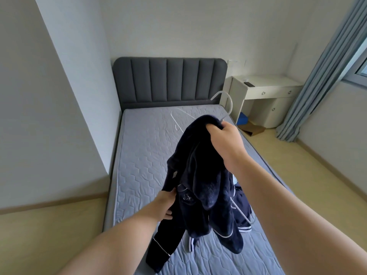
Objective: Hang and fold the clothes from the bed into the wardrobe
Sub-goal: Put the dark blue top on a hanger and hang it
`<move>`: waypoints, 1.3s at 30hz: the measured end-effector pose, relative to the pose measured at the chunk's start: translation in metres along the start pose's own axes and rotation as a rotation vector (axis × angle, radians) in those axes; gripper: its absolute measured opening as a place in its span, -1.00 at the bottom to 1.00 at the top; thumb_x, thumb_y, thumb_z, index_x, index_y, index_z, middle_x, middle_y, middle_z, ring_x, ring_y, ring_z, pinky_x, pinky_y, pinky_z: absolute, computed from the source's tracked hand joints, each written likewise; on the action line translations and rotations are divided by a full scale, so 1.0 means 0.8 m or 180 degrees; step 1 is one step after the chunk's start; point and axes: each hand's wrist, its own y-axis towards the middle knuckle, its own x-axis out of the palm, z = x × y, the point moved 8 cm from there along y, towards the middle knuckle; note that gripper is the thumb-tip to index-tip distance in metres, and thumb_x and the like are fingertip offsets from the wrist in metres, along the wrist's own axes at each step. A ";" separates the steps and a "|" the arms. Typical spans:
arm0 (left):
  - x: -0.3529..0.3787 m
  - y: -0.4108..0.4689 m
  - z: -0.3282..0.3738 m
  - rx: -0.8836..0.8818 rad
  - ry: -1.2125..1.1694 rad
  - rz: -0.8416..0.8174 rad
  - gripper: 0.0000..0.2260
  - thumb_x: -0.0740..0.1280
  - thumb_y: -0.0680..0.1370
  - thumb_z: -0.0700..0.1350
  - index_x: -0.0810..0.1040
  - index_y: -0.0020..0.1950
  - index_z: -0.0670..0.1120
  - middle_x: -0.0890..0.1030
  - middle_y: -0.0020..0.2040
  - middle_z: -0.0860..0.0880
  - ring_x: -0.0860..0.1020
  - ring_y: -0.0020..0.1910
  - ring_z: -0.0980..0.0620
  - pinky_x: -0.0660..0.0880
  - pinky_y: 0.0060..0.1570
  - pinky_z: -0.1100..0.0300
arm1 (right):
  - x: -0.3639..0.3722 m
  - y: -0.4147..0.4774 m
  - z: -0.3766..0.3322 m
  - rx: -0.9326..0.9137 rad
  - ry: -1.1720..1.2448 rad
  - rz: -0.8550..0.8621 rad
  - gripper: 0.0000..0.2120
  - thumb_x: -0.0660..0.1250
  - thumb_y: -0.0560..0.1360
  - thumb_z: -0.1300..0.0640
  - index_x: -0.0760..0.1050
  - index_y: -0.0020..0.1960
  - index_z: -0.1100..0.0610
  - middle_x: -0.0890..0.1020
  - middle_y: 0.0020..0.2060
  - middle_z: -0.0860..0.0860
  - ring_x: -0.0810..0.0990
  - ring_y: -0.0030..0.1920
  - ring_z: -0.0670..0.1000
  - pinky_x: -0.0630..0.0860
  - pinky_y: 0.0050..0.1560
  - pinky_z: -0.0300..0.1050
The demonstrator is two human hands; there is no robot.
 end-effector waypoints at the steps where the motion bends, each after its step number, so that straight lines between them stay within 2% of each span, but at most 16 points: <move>1: -0.002 0.004 0.002 0.0010 -0.0081 0.0085 -0.39 0.31 0.52 0.29 0.36 0.46 0.00 0.53 0.25 -0.09 0.52 0.16 -0.18 0.53 0.18 -0.15 | -0.004 -0.001 -0.003 0.0051 0.0136 0.0009 -0.80 0.29 0.49 -0.03 0.59 -0.06 0.08 0.65 -0.28 0.03 0.63 -0.24 0.03 0.57 -0.24 -0.06; 5: -0.012 0.026 -0.005 -0.0070 -0.0063 0.0175 -0.48 0.33 0.53 0.18 0.36 0.44 0.03 0.55 0.26 -0.09 0.53 0.11 -0.15 0.50 0.03 -0.10 | -0.015 -0.003 -0.009 0.0272 0.0583 -0.0004 -0.85 0.32 0.50 -0.03 0.61 -0.06 0.02 0.72 -0.14 0.07 0.71 -0.09 0.10 0.66 -0.01 0.12; 7: -0.015 0.037 -0.010 0.0005 -0.0330 0.0172 -0.60 0.34 0.56 0.05 0.48 0.36 -0.07 0.63 0.12 -0.14 0.60 0.04 -0.18 0.56 0.07 -0.09 | -0.019 -0.001 -0.008 0.0340 0.0681 0.0019 -0.82 0.33 0.47 -0.04 0.61 -0.02 0.03 0.72 -0.12 0.07 0.71 -0.07 0.11 0.65 0.01 0.16; 9: -0.027 0.044 -0.005 0.0313 -0.0410 0.0450 -0.69 0.32 0.58 -0.08 0.54 0.29 -0.16 0.66 0.03 -0.18 0.63 0.01 -0.22 0.60 0.04 -0.04 | -0.026 0.002 -0.002 0.0402 0.0724 0.0066 -0.80 0.33 0.46 -0.05 0.61 -0.01 0.02 0.72 -0.13 0.06 0.71 -0.07 0.11 0.65 0.01 0.16; 13: -0.070 0.035 0.033 0.0784 0.0111 0.1203 -0.65 0.25 0.54 -0.30 0.53 0.32 -0.19 0.60 0.21 -0.24 0.58 0.18 -0.23 0.55 0.19 -0.04 | -0.046 0.008 0.028 0.0552 0.0745 0.0231 -0.82 0.34 0.47 -0.04 0.61 -0.02 0.01 0.72 -0.23 -0.01 0.71 -0.10 0.08 0.66 -0.05 0.04; 16: -0.110 0.004 0.088 0.1300 0.0567 0.1774 -0.71 0.26 0.49 -0.31 0.63 0.17 -0.19 0.61 0.15 -0.27 0.58 0.12 -0.26 0.52 0.16 -0.01 | -0.052 0.009 0.060 0.0693 0.0649 0.0261 -0.83 0.33 0.48 -0.04 0.60 -0.01 0.01 0.72 -0.19 0.01 0.70 -0.09 0.10 0.65 -0.03 0.04; 19: -0.148 -0.035 0.143 0.1766 0.0741 0.2232 -0.68 0.22 0.54 -0.27 0.59 0.26 -0.19 0.52 0.24 -0.28 0.53 0.16 -0.28 0.45 0.20 0.00 | -0.052 0.005 0.090 0.0806 0.0394 0.0254 -0.81 0.36 0.46 -0.07 0.59 -0.03 0.01 0.72 -0.18 0.04 0.71 -0.14 0.09 0.66 -0.09 0.06; 21: -0.161 -0.070 0.178 0.2190 0.0898 0.2518 -0.65 0.19 0.57 -0.26 0.56 0.32 -0.18 0.47 0.31 -0.23 0.50 0.20 -0.26 0.42 0.19 0.01 | -0.048 0.003 0.106 0.0834 0.0053 0.0137 -0.78 0.42 0.41 -0.04 0.57 -0.02 0.05 0.70 -0.22 0.04 0.70 -0.19 0.06 0.65 -0.18 0.00; 24: -0.154 -0.129 0.224 0.2759 0.1217 0.2862 -0.63 0.17 0.58 -0.26 0.57 0.34 -0.10 0.49 0.36 -0.11 0.53 0.19 -0.18 0.47 0.11 0.02 | -0.027 0.001 0.117 0.0793 -0.0588 -0.0225 -0.79 0.45 0.32 0.11 0.52 -0.08 0.10 0.60 -0.32 -0.02 0.56 -0.32 -0.02 0.45 -0.33 -0.15; 26: -0.140 -0.164 0.250 0.3083 0.1522 0.2947 -0.61 0.18 0.55 -0.27 0.60 0.31 -0.06 0.53 0.33 -0.07 0.55 0.15 -0.17 0.49 0.04 0.01 | -0.015 0.001 0.116 0.0668 -0.0661 -0.0213 -0.84 0.42 0.35 0.14 0.49 -0.12 0.12 0.53 -0.46 -0.10 0.48 -0.46 -0.10 0.40 -0.42 -0.23; 28: -0.126 -0.192 0.268 0.3359 0.1781 0.2890 -0.60 0.19 0.52 -0.30 0.65 0.24 -0.02 0.57 0.29 -0.03 0.56 0.13 -0.16 0.50 0.02 0.02 | -0.009 0.002 0.105 0.0428 -0.0449 -0.0007 -0.80 0.42 0.43 0.07 0.43 -0.21 0.13 0.43 -0.59 -0.17 0.39 -0.57 -0.17 0.35 -0.49 -0.29; 31: -0.100 -0.221 0.279 0.3687 0.2385 0.2791 -0.66 0.24 0.47 -0.29 0.71 0.04 0.04 0.63 0.10 0.04 0.57 0.01 -0.14 0.51 -0.11 0.07 | -0.008 0.003 0.085 0.0173 -0.0217 0.0305 -0.59 0.30 0.53 -0.16 0.26 -0.31 0.07 0.30 -0.56 -0.14 0.24 -0.56 -0.13 0.25 -0.51 -0.22; 33: -0.093 -0.231 0.283 0.3561 0.2910 0.2868 -0.79 0.27 0.47 -0.22 0.67 -0.20 0.02 0.61 -0.14 0.03 0.55 -0.15 -0.13 0.44 -0.27 0.13 | -0.007 0.007 0.083 0.0324 0.0264 0.0456 -0.60 0.20 0.58 -0.17 0.30 -0.27 0.10 0.30 -0.52 -0.08 0.21 -0.53 -0.09 0.19 -0.51 -0.16; 35: -0.097 -0.227 0.288 0.3139 0.3344 0.2834 -0.84 0.26 0.41 -0.22 0.54 -0.36 -0.08 0.52 -0.34 0.00 0.52 -0.27 -0.14 0.37 -0.36 0.18 | -0.004 0.009 0.085 0.0550 0.0688 0.0512 -0.68 0.18 0.61 -0.12 0.42 -0.11 0.12 0.34 -0.52 -0.07 0.24 -0.54 -0.09 0.22 -0.50 -0.15; 37: -0.105 -0.212 0.284 0.2467 0.3664 0.2495 -0.87 0.26 0.35 -0.25 0.57 -0.32 -0.09 0.56 -0.33 -0.03 0.56 -0.27 -0.14 0.42 -0.34 0.18 | 0.004 0.010 0.087 0.0689 0.1000 0.0402 -0.76 0.19 0.62 -0.11 0.51 0.04 0.03 0.36 -0.54 -0.07 0.24 -0.54 -0.10 0.22 -0.50 -0.16; 39: -0.110 -0.194 0.270 0.1820 0.3698 0.1889 -0.89 0.32 0.37 -0.22 0.63 -0.22 -0.10 0.62 -0.23 -0.07 0.60 -0.22 -0.13 0.52 -0.28 0.16 | 0.014 0.012 0.088 0.0708 0.1256 0.0220 -0.67 0.19 0.62 -0.13 0.61 0.00 0.07 0.31 -0.56 -0.07 0.20 -0.56 -0.09 0.20 -0.52 -0.19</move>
